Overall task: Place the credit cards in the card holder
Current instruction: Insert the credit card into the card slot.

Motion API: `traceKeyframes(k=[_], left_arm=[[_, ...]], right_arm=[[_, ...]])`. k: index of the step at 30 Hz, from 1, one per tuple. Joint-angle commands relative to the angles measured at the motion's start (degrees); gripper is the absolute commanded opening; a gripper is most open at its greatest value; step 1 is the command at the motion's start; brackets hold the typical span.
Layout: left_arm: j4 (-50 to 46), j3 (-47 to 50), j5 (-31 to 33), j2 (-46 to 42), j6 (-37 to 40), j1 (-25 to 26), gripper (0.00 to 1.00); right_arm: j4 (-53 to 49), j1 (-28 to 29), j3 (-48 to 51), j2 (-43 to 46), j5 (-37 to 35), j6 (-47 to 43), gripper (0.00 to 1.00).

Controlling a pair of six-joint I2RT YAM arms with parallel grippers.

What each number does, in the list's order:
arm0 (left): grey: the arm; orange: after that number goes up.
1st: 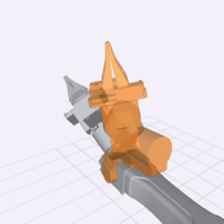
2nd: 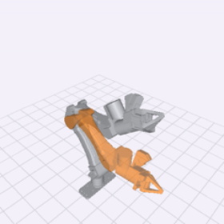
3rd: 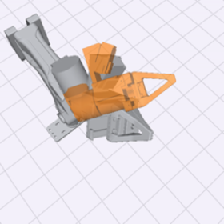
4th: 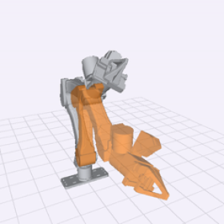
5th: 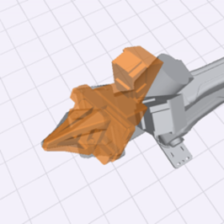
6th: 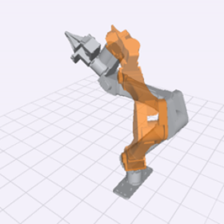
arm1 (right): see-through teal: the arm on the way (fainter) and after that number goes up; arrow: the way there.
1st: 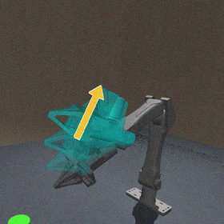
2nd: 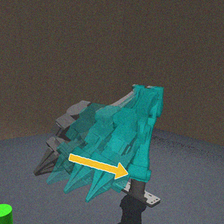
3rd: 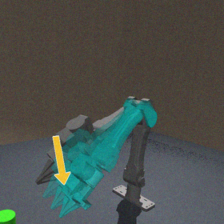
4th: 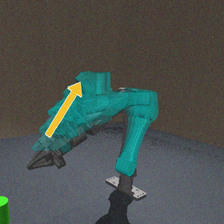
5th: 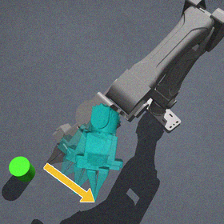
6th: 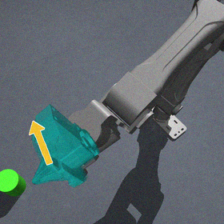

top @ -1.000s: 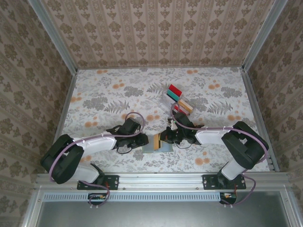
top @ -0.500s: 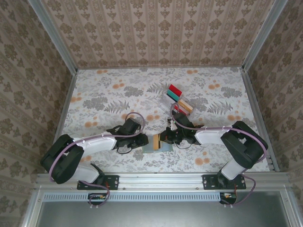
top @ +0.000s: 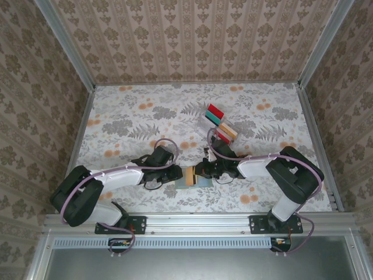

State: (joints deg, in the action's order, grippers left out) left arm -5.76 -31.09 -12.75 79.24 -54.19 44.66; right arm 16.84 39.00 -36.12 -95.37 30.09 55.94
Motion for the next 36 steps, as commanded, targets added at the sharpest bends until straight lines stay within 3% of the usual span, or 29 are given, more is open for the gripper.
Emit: traceKeyframes(k=[1, 9, 21, 24, 30, 36], left_arm=[[0.8, -0.5, -0.2, 0.9, 0.1, 0.8, 0.35], [0.7, -0.5, -0.2, 0.9, 0.1, 0.9, 0.35], [0.5, -0.3, 0.0, 0.3, 0.0, 0.8, 0.34], [0.5, -0.5, -0.3, 0.3, 0.0, 0.8, 0.34], [0.9, -0.4, -0.7, -0.2, -0.2, 1.0, 0.33], [1.8, 0.3, -0.9, -1.4, -1.3, 1.1, 0.34]], right_arm=[[-1.3, 1.4, -1.4, -2.3, 1.3, 0.4, 0.11], [-3.9, 3.4, -4.9, -4.0, -0.3, 0.7, 0.18], [-17.0, 3.6, -7.4, 1.0, -5.6, -2.8, 0.29], [-17.3, 3.7, -7.4, 0.8, -5.4, -2.8, 0.29], [-13.6, 4.1, -7.9, -0.7, -3.2, -1.1, 0.17], [-10.2, 4.6, -8.9, -2.4, -1.9, 1.2, 0.17]])
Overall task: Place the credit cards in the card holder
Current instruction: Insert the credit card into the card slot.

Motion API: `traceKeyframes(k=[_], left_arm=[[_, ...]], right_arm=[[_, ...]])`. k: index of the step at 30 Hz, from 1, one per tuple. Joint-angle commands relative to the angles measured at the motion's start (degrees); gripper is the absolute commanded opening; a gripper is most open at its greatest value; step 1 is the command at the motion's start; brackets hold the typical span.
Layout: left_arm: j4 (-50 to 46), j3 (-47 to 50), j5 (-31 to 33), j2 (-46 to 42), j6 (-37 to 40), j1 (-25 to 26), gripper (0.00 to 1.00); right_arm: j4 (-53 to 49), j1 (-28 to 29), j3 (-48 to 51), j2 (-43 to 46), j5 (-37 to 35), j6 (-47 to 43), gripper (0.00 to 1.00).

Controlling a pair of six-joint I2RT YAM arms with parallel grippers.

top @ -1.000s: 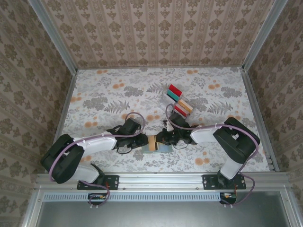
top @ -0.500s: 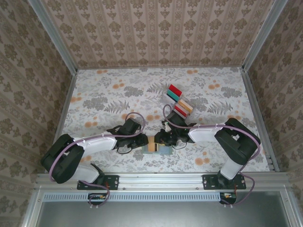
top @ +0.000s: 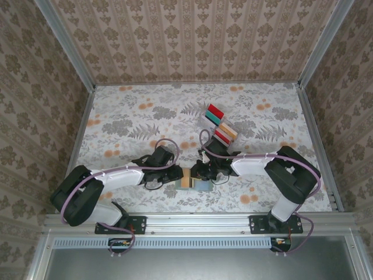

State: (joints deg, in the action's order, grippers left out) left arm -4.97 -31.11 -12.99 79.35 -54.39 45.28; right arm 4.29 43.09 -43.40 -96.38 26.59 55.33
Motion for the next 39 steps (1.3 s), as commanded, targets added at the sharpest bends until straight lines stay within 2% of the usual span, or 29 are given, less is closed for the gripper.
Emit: traceKeyframes(k=[1, 5, 13, 20, 25, 32, 39], left_arm=[[1.1, 0.5, -0.6, -1.7, -1.2, 0.6, 0.34], [1.0, 0.8, -0.3, -1.9, -1.5, 0.5, 0.34], [0.8, 1.2, 0.1, -2.3, -1.4, 0.6, 0.35], [1.1, 0.9, -0.5, -1.4, -1.1, 0.6, 0.35], [1.2, 0.8, -0.6, -1.1, -1.1, 0.7, 0.35], [1.5, 1.0, -0.9, -0.9, -1.1, 0.8, 0.35], [1.7, 1.1, -0.8, -0.9, -1.3, 0.9, 0.35]], right_arm=[[2.3, 0.6, -1.8, -1.4, 1.6, 1.9, 0.17], [0.7, 1.0, -2.9, -1.6, 0.8, 1.9, 0.17], [-15.8, 1.2, -4.7, 3.2, -10.1, -2.7, 0.21], [-11.9, 1.5, -3.8, 1.2, -7.8, -1.5, 0.22], [-10.6, 2.2, -5.1, -0.8, -6.5, -1.5, 0.16], [-11.7, 3.0, -6.8, -2.9, -6.7, -1.5, 0.19], [-5.7, 3.3, -6.4, -3.7, -3.3, 0.6, 0.18]])
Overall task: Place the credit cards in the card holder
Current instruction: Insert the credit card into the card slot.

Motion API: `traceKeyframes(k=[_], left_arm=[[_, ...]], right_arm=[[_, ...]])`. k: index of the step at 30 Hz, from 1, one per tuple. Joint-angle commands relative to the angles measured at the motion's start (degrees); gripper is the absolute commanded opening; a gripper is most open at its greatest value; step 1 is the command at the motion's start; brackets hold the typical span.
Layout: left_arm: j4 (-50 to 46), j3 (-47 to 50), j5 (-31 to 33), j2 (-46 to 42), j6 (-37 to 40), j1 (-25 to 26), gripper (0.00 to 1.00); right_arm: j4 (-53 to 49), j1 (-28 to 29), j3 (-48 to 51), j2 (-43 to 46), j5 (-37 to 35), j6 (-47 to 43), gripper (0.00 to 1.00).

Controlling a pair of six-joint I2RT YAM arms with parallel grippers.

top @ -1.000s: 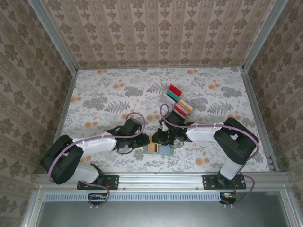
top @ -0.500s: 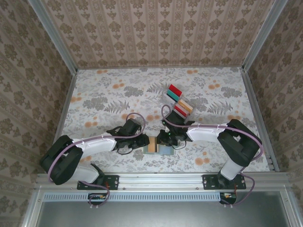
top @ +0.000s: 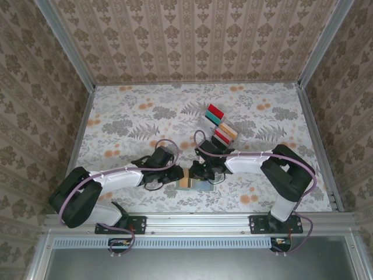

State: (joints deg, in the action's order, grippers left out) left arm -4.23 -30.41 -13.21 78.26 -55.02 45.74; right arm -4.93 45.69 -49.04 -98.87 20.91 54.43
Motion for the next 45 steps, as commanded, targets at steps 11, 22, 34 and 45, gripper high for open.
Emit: traceKeyframes(k=[11, 22, 34, 45], left_arm=[[0.1, 0.4, 0.4, -0.1, -0.9, 0.6, 0.35], [-0.3, 0.1, 0.5, 0.0, -0.6, 0.6, 0.36], [-0.5, -0.5, 0.1, 0.5, -0.4, 0.6, 0.35], [-2.1, -1.2, 1.4, 0.2, 0.1, 0.6, 0.36]], right_arm=[[-1.7, 0.8, -1.7, 2.4, -2.2, -0.2, 0.19], [-7.5, 0.8, -2.4, 2.9, -5.5, -3.0, 0.2], [-2.9, 1.3, -3.7, -1.4, 0.0, -2.5, 0.2], [-18.6, 1.0, -5.5, 5.1, -12.3, -8.4, 0.22]])
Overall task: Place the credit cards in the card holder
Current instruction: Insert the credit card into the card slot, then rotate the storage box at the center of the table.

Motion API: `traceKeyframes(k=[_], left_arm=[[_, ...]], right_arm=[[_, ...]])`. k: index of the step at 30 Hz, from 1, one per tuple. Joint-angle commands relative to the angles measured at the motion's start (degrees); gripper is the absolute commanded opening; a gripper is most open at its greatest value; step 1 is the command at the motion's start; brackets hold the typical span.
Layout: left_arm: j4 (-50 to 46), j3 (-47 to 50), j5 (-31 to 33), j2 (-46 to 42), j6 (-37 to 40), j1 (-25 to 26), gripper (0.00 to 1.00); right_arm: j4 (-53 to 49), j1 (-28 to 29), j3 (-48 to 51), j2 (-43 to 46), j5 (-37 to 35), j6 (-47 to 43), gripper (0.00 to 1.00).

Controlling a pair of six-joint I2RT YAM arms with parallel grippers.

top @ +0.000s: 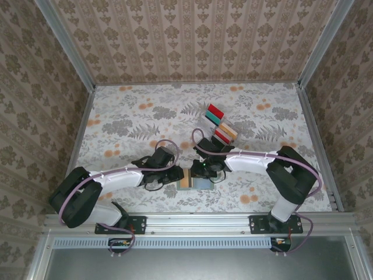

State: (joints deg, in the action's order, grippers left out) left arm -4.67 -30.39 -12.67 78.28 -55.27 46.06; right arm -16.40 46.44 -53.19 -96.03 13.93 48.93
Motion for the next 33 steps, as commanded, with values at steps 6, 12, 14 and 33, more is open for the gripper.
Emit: traceKeyframes(k=[6, 12, 14, 33], left_arm=[[-2.5, -1.9, 0.9, 0.1, 0.9, 0.3, 0.37], [-3.2, -2.3, 1.6, -1.0, 1.2, 0.2, 0.38], [-4.1, -2.8, 2.0, -1.8, 1.6, 0.2, 0.38], [-7.9, -1.5, 8.8, -15.8, 1.9, -0.3, 0.56]], right_arm=[[-9.7, 0.1, 0.2, 0.9, -8.6, -2.1, 0.22], [-10.0, 0.1, -0.8, 1.2, -7.7, -2.5, 0.23], [-11.5, 0.1, -2.2, 3.4, -8.8, -3.4, 0.25], [-31.5, -24.3, -21.5, 9.2, -19.4, -28.9, 0.56]])
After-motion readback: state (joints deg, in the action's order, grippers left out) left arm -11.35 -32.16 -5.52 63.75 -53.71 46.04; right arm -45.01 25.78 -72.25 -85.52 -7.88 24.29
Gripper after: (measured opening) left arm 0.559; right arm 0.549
